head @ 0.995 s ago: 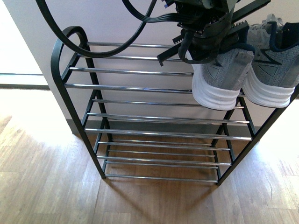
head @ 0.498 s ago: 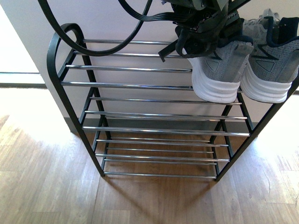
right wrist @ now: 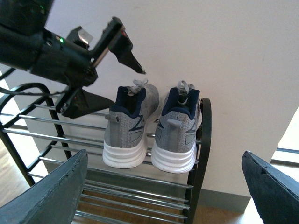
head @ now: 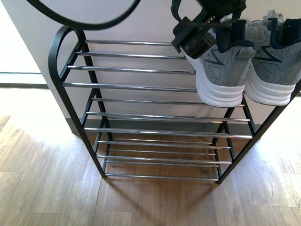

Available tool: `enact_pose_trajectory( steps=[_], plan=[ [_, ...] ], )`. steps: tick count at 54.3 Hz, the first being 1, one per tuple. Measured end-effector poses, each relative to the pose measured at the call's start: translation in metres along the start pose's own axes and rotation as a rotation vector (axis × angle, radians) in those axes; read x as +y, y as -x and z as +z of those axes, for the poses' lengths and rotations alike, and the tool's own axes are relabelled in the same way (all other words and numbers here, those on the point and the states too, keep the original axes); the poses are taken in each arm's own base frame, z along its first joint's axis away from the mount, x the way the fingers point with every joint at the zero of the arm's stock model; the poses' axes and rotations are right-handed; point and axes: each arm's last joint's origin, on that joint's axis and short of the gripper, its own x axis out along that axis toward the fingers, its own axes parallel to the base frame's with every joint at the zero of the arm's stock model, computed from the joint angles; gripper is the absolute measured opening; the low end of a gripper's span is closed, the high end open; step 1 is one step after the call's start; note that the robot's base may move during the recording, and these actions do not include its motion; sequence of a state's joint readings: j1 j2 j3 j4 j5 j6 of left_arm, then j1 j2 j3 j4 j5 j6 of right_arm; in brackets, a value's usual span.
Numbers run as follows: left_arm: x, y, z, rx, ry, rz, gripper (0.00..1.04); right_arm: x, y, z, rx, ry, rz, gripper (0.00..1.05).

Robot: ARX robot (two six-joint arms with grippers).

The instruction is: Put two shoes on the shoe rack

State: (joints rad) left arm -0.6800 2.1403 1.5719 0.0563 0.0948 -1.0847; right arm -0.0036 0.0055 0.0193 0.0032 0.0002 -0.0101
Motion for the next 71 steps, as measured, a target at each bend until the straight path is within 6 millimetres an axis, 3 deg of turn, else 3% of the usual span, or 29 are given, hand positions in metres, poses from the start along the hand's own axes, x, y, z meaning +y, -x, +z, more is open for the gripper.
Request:
enact_pose_trajectory(
  steps=[12, 29, 36, 48, 52, 56, 60, 71],
  plan=[
    [0.001, 0.065, 0.016, -0.026, -0.047, 0.085, 0.95, 0.0, 0.0, 0.0, 0.0, 0.0, 0.0, 0.96],
    [0.024, 0.149, 0.038, -0.233, -0.223, 0.404, 0.95, 0.0, 0.0, 0.0, 0.0, 0.0, 0.0, 0.96],
    [0.037, 0.178, 0.036, -0.308, -0.284, 0.502, 0.95, 0.0, 0.0, 0.0, 0.0, 0.0, 0.0, 0.96],
    [0.056, 0.259, 0.018, -0.487, -0.405, 0.598, 0.95, 0.0, 0.0, 0.0, 0.0, 0.0, 0.0, 0.96],
    [0.069, 0.275, 0.015, -0.705, -0.575, 0.39, 0.77, 0.0, 0.0, 0.0, 0.0, 0.0, 0.0, 0.96],
    [0.094, 0.284, 0.007, -0.825, -0.731, 0.347, 0.61, 0.0, 0.0, 0.0, 0.0, 0.0, 0.0, 0.96],
    [0.116, 0.292, -0.001, -0.852, -0.796, 0.361, 0.45, 0.0, 0.0, 0.0, 0.0, 0.0, 0.0, 0.96],
    [0.147, 0.303, -0.015, -0.838, -0.839, 0.386, 0.15, 0.0, 0.0, 0.0, 0.0, 0.0, 0.0, 0.95]
  ],
)
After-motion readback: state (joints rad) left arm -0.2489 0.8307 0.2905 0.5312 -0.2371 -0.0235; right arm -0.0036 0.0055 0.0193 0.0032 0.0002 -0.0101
